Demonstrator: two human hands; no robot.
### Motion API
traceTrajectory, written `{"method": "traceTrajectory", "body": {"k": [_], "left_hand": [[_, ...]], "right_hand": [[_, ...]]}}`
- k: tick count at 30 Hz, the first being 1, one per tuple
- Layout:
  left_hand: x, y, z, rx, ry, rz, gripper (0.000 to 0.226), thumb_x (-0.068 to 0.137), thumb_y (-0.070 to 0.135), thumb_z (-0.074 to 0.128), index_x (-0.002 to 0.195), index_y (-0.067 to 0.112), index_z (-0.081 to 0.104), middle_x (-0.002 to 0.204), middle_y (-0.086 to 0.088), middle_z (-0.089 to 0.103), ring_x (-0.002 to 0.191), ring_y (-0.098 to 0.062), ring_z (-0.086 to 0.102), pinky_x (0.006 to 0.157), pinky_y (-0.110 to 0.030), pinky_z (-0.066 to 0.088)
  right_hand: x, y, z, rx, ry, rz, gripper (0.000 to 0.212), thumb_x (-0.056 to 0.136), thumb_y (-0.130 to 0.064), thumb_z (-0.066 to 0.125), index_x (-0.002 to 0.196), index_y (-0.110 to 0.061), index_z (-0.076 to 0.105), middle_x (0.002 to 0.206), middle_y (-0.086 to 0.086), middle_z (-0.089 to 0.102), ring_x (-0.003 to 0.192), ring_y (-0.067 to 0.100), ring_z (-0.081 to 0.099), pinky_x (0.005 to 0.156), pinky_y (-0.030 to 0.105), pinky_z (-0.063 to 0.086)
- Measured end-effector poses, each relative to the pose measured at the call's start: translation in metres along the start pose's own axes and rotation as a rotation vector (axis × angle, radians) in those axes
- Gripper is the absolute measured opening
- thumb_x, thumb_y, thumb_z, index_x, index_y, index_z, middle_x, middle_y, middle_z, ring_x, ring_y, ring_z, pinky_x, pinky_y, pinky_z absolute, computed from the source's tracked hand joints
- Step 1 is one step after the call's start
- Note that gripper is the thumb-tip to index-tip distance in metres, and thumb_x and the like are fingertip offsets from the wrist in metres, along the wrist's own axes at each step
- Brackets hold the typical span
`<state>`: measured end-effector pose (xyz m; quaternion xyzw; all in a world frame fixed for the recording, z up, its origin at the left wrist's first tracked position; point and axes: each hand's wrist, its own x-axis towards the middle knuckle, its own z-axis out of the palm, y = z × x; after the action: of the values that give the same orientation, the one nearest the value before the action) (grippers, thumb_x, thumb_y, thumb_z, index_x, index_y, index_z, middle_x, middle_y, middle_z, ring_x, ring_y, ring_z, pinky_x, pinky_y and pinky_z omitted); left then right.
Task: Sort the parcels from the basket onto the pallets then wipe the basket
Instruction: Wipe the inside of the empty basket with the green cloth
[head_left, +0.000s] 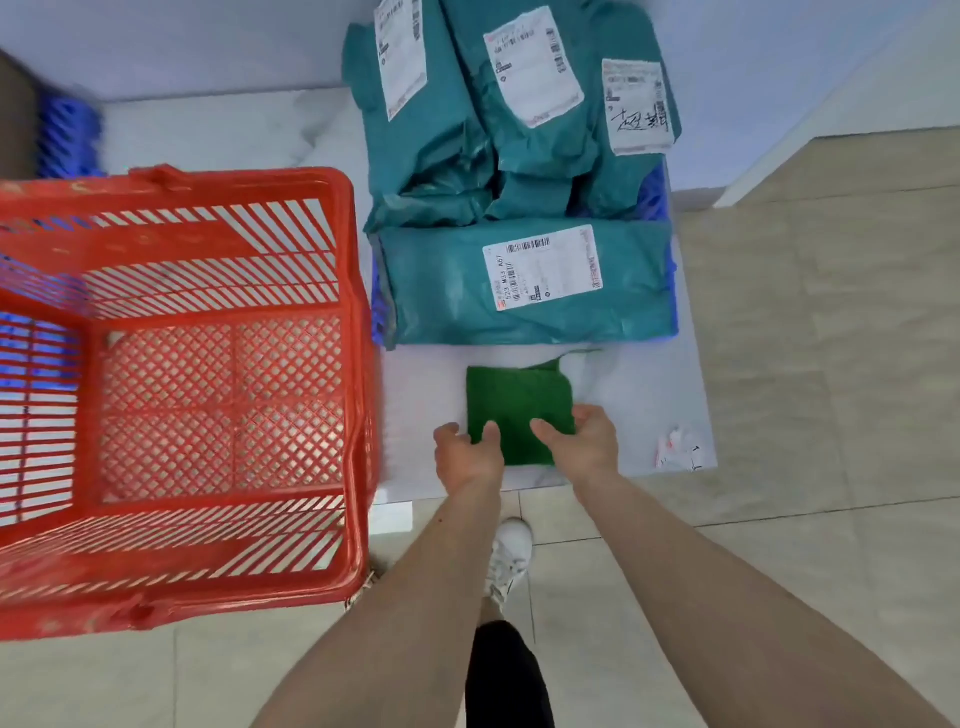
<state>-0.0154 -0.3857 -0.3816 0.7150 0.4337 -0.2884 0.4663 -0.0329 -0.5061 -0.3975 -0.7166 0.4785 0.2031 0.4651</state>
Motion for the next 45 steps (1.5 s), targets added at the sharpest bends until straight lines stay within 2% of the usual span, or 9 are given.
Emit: {"method": "traceTrajectory", "body": {"k": [5, 9, 14, 21, 25, 30, 34, 38, 45], "left_hand": [[0.017, -0.005, 0.008, 0.125, 0.012, -0.008, 0.042, 0.089, 0.028, 0.067, 0.118, -0.002, 0.059, 0.112, -0.019, 0.066, 0.107, -0.035, 0.063, 0.084, -0.037, 0.052], [0.015, 0.000, 0.006, 0.303, 0.005, 0.055, 0.022, 0.089, 0.039, 0.065, 0.081, 0.020, 0.058, 0.101, -0.005, 0.062, 0.097, -0.026, 0.059, 0.076, -0.030, 0.045], [-0.017, 0.003, 0.003, 0.032, 0.018, 0.127, 0.018, 0.096, 0.026, 0.058, 0.103, 0.012, 0.050, 0.085, 0.001, 0.056, 0.089, -0.025, 0.057, 0.076, -0.032, 0.047], [-0.091, 0.014, -0.020, -0.252, -0.026, 0.193, 0.012, 0.097, 0.017, 0.059, 0.102, 0.016, 0.047, 0.090, 0.005, 0.062, 0.083, -0.011, 0.060, 0.065, -0.016, 0.043], [-0.125, 0.025, -0.038, -0.300, -0.080, 0.294, 0.029, 0.097, 0.019, 0.058, 0.119, 0.032, 0.043, 0.094, -0.002, 0.068, 0.089, -0.014, 0.066, 0.074, -0.022, 0.050], [-0.152, 0.049, -0.055, -0.242, -0.108, 0.478, 0.040, 0.098, 0.038, 0.047, 0.138, 0.038, 0.046, 0.126, 0.001, 0.058, 0.118, -0.016, 0.056, 0.103, -0.044, 0.048], [-0.174, 0.083, -0.079, -0.335, -0.078, 0.521, 0.045, 0.101, 0.048, 0.037, 0.139, 0.028, 0.051, 0.143, 0.000, 0.041, 0.133, -0.013, 0.040, 0.115, -0.041, 0.034], [-0.185, 0.112, -0.120, -0.573, -0.126, 0.519, 0.040, 0.094, 0.061, 0.037, 0.107, 0.037, 0.067, 0.111, 0.006, 0.069, 0.111, -0.015, 0.063, 0.100, -0.047, 0.050], [-0.155, 0.133, -0.193, -0.727, -0.118, 0.472, 0.040, 0.101, 0.051, 0.038, 0.118, 0.027, 0.065, 0.115, 0.002, 0.069, 0.110, -0.014, 0.065, 0.100, -0.039, 0.050]], "right_hand": [[0.018, -0.001, 0.007, -0.037, -0.036, 0.025, 0.047, 0.078, -0.045, 0.079, 0.102, -0.007, 0.067, 0.093, 0.005, 0.072, 0.087, 0.023, 0.068, 0.081, 0.034, 0.056], [0.014, -0.011, 0.005, -0.044, -0.076, -0.038, 0.024, 0.084, -0.030, 0.076, 0.076, -0.011, 0.063, 0.077, 0.002, 0.066, 0.076, 0.021, 0.062, 0.070, 0.030, 0.051], [-0.007, -0.024, -0.014, 0.160, -0.210, -0.029, 0.009, 0.081, -0.012, 0.078, 0.085, -0.014, 0.070, 0.089, 0.002, 0.074, 0.088, 0.020, 0.070, 0.085, 0.035, 0.056], [-0.049, -0.049, -0.059, 0.423, -0.344, 0.011, 0.037, 0.077, -0.005, 0.080, 0.112, -0.002, 0.068, 0.104, 0.014, 0.075, 0.096, 0.030, 0.072, 0.082, 0.040, 0.059], [-0.078, -0.078, -0.083, 0.525, -0.358, -0.028, 0.034, 0.075, -0.018, 0.083, 0.104, -0.004, 0.072, 0.100, 0.011, 0.077, 0.091, 0.024, 0.074, 0.069, 0.031, 0.058], [-0.123, -0.127, -0.103, 0.554, -0.465, -0.165, 0.045, 0.073, -0.021, 0.080, 0.113, -0.004, 0.069, 0.110, 0.013, 0.075, 0.104, 0.029, 0.071, 0.090, 0.043, 0.056], [-0.158, -0.161, -0.101, 0.501, -0.537, -0.273, 0.032, 0.083, -0.017, 0.074, 0.113, -0.006, 0.070, 0.109, 0.012, 0.075, 0.104, 0.026, 0.071, 0.092, 0.043, 0.056], [-0.194, -0.185, -0.075, 0.451, -0.567, -0.408, 0.020, 0.089, -0.013, 0.070, 0.109, -0.011, 0.072, 0.103, 0.008, 0.077, 0.096, 0.020, 0.073, 0.078, 0.031, 0.056], [-0.234, -0.218, 0.004, 0.431, -0.515, -0.461, 0.018, 0.090, -0.013, 0.070, 0.107, -0.017, 0.073, 0.102, 0.004, 0.077, 0.098, 0.019, 0.072, 0.084, 0.032, 0.057]]}}
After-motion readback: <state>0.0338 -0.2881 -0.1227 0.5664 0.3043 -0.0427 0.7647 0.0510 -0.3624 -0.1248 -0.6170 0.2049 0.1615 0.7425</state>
